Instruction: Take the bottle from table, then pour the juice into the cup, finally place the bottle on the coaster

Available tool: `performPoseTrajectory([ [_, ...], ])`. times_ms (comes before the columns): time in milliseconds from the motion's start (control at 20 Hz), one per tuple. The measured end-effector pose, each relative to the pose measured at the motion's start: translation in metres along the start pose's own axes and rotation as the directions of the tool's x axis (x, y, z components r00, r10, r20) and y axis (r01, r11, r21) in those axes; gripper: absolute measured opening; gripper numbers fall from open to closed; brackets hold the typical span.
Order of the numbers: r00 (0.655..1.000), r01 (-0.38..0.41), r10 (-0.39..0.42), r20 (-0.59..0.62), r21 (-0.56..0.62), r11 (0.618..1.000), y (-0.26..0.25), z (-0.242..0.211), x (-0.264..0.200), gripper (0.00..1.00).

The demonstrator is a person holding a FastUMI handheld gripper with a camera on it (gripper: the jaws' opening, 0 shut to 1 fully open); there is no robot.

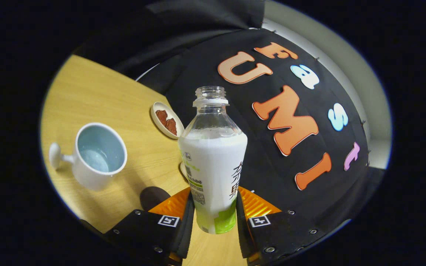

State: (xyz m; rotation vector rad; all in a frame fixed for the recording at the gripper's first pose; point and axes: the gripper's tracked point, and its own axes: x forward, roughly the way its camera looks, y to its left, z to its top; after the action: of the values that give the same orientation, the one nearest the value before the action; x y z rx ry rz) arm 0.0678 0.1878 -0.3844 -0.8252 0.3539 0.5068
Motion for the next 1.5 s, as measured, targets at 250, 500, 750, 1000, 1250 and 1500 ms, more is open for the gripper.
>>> performPoseTrajectory([
  [250,0.999,-0.049,0.046,0.018,0.275,0.960,0.010,0.001,0.024,0.54],
  [500,0.992,-0.109,0.124,0.005,0.514,0.850,0.031,-0.010,0.036,0.54],
  [750,0.984,-0.129,0.176,-0.007,0.649,0.750,0.041,-0.020,0.053,0.54],
  [1000,0.977,-0.128,0.211,-0.023,0.730,0.671,0.056,-0.027,0.052,0.54],
  [1250,0.976,-0.121,0.216,-0.029,0.754,0.646,0.063,-0.032,0.051,0.54],
  [1500,0.978,-0.118,0.207,-0.035,0.725,0.679,0.070,-0.034,0.050,0.55],
])
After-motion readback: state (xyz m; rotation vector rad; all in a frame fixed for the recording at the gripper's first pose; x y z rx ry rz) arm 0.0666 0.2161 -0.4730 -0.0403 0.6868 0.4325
